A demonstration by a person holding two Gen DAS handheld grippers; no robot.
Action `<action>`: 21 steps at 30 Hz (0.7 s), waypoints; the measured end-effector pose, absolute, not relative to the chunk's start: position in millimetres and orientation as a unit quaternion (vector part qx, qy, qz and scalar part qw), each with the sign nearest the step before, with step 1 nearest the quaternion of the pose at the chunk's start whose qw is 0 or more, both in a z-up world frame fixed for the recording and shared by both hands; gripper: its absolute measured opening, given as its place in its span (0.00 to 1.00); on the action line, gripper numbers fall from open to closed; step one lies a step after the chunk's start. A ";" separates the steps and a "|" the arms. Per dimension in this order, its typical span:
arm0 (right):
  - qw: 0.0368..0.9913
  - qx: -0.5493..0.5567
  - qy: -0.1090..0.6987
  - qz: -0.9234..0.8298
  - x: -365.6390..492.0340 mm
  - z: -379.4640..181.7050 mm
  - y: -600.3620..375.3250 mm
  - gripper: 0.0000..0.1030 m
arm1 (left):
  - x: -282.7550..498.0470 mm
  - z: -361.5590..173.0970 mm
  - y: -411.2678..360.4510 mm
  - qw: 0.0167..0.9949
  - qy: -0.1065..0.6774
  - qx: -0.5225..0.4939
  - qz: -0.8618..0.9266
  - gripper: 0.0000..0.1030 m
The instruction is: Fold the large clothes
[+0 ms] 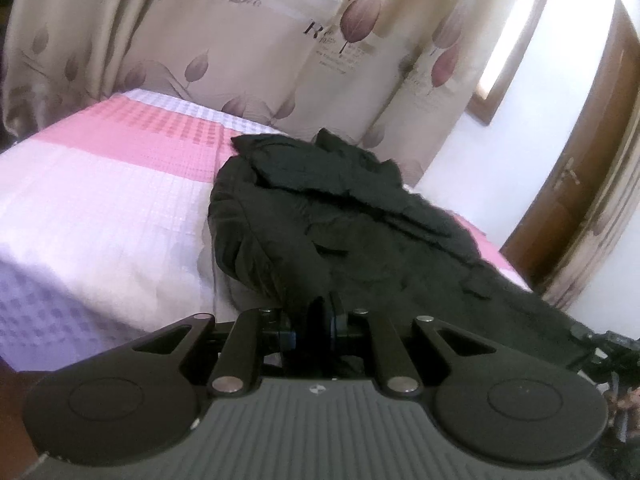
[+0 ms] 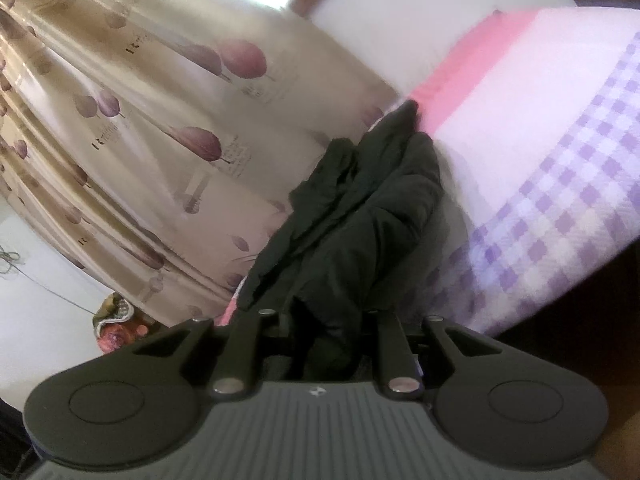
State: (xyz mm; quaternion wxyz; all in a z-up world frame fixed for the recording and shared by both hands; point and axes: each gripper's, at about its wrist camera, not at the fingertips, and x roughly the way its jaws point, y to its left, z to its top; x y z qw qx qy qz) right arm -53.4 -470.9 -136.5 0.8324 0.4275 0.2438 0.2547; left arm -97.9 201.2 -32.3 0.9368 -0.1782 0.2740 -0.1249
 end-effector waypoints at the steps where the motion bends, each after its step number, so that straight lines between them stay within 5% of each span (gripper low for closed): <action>1: 0.830 0.432 0.240 0.258 -56.8 -133.5 -472.1 0.17 | -101.4 -28.1 202.5 0.938 0.268 -0.178 -0.130 0.14; 21: 0.815 0.468 0.165 0.299 -34.8 -67.6 -489.1 0.17 | -97.7 45.5 196.0 0.958 0.174 -0.195 -0.121 0.14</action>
